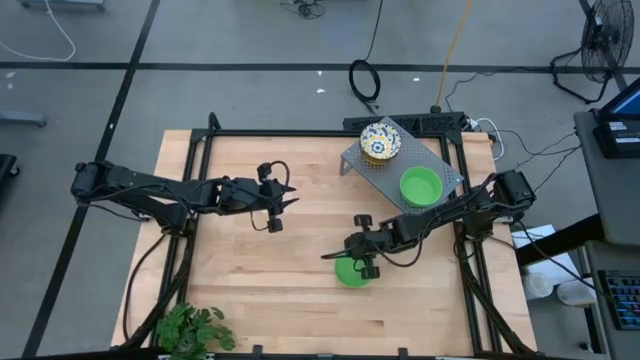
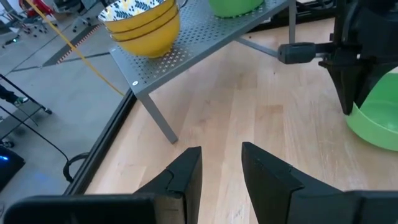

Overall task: Pick & Place Mini bowls
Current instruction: Stack the green bowl on the stacked green bowl on the shelf

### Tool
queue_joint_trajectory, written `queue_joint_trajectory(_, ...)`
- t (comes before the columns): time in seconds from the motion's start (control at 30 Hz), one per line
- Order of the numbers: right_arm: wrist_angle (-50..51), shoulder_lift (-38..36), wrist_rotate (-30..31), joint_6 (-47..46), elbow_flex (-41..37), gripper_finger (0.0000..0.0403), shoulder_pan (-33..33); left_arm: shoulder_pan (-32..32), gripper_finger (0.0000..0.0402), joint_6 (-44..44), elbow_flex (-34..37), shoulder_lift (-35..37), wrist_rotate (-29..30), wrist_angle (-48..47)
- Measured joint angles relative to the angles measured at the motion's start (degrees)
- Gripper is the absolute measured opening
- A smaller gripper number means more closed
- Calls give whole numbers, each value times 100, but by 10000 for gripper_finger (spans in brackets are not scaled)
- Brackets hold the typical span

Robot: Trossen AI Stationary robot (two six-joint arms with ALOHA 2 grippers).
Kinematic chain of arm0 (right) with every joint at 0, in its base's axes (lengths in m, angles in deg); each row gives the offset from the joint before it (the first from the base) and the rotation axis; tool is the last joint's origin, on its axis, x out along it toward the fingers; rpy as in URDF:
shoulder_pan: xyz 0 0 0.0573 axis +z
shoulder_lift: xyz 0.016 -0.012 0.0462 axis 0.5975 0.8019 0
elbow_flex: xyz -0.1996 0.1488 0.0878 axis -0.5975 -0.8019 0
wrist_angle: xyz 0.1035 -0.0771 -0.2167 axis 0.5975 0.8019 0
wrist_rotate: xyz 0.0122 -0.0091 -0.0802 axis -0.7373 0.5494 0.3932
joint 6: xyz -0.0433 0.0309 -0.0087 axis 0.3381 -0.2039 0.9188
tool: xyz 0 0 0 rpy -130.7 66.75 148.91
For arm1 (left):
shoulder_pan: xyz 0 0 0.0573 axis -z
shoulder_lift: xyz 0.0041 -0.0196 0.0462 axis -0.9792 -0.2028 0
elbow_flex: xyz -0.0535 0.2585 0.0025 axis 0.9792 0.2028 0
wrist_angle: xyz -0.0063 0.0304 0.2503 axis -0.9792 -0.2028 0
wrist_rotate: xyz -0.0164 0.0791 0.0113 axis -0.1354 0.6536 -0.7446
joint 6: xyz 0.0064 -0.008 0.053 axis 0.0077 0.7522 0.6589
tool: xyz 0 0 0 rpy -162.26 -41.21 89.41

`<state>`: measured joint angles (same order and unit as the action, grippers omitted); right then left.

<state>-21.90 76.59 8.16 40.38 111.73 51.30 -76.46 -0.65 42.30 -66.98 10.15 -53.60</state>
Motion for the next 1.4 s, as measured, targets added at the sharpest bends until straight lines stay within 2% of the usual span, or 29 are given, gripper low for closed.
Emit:
queue_joint_trajectory(0.63,17,-1414,52,797,-7,1,-7,-1,118,-4,0,0,1,9)
queue_joint_trajectory(1.4,452,-2784,26,964,-4,1,-418,0,118,-2,-2,0,2,27)
